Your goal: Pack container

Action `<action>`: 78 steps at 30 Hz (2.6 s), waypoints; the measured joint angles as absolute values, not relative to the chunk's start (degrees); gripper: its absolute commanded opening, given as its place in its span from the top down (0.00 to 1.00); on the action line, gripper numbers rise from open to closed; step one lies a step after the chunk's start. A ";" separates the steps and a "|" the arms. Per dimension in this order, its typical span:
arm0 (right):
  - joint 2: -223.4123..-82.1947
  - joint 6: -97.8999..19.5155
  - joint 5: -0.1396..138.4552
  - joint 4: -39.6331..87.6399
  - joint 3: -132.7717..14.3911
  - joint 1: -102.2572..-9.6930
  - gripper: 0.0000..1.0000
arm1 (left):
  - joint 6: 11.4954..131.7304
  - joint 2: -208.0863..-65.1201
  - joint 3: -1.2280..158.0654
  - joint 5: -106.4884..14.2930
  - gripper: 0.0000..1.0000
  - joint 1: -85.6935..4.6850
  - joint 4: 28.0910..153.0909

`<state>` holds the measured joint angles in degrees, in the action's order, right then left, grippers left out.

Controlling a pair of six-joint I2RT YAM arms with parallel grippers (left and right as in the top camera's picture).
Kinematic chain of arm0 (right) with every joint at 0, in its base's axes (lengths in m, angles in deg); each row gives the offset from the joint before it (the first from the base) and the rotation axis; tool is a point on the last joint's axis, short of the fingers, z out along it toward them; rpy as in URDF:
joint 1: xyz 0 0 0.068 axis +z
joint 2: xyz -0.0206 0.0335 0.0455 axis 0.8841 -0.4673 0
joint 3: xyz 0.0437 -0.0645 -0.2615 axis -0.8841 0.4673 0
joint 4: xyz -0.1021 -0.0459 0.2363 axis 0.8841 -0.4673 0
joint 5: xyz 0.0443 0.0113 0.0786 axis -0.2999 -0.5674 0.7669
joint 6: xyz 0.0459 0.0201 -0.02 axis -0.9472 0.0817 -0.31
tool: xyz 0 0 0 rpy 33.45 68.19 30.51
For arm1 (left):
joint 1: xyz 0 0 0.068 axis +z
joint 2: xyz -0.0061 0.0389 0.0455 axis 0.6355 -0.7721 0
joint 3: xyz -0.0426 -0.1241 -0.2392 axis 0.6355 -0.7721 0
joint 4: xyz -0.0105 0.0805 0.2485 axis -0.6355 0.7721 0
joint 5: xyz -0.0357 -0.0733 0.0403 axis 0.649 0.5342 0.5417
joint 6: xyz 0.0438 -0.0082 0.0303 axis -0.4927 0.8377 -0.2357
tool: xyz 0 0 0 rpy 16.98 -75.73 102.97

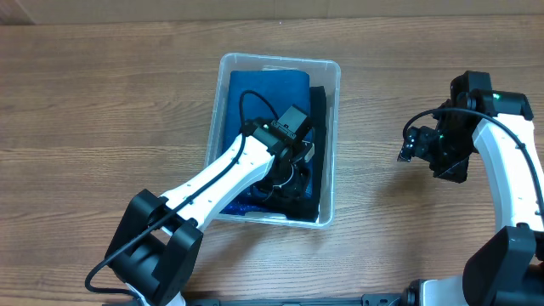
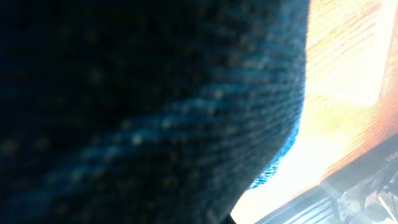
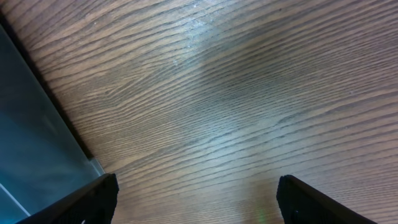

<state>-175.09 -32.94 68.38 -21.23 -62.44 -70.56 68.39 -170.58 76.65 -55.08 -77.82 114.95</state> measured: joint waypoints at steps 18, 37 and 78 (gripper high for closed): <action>-175.09 -32.00 69.78 -18.63 -62.46 -69.43 0.04 | 65.29 -146.32 96.14 -76.61 0.00 -66.37 129.07; -190.89 -33.49 66.92 8.45 -67.86 -55.68 0.00 | 69.57 -155.74 96.10 -76.48 0.00 -35.66 131.58; -136.36 -28.29 67.70 9.04 -47.46 -60.60 0.00 | 55.89 -107.81 57.55 -68.13 0.00 -35.66 112.26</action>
<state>-136.36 -28.29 67.70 9.04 -47.46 -60.60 55.89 -107.81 57.55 -68.13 -35.66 112.26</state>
